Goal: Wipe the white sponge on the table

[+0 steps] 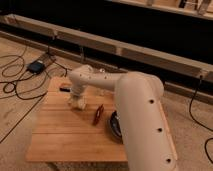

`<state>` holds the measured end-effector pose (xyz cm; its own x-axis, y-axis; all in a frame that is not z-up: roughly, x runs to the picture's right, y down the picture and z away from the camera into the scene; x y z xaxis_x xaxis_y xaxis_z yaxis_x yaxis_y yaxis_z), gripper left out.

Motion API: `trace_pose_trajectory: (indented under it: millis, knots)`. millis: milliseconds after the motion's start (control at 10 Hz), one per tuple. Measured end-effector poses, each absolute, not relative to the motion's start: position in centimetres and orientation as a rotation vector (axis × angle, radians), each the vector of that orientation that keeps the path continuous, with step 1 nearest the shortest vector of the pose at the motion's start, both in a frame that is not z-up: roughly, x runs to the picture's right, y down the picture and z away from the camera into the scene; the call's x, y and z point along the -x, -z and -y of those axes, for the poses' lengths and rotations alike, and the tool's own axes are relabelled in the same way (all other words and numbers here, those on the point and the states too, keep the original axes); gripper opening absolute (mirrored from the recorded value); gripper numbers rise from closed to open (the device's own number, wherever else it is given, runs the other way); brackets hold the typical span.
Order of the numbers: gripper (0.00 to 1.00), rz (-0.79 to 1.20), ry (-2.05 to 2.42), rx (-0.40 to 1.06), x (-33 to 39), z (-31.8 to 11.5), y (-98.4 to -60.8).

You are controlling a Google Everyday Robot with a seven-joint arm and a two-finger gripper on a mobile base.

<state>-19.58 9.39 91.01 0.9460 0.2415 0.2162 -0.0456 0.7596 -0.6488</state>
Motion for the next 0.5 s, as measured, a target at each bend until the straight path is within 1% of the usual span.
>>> trace_pose_trajectory:
  millis: [100, 300, 400, 500]
  knots:
    - [0.47, 0.297, -0.159, 0.693, 19.59, -9.38, -91.01]
    - [0.67, 0.297, -0.159, 0.693, 19.59, -9.39, -91.01]
    - [0.73, 0.297, -0.159, 0.693, 19.59, -9.38, -91.01]
    - [0.74, 0.297, -0.159, 0.693, 19.59, -9.39, -91.01]
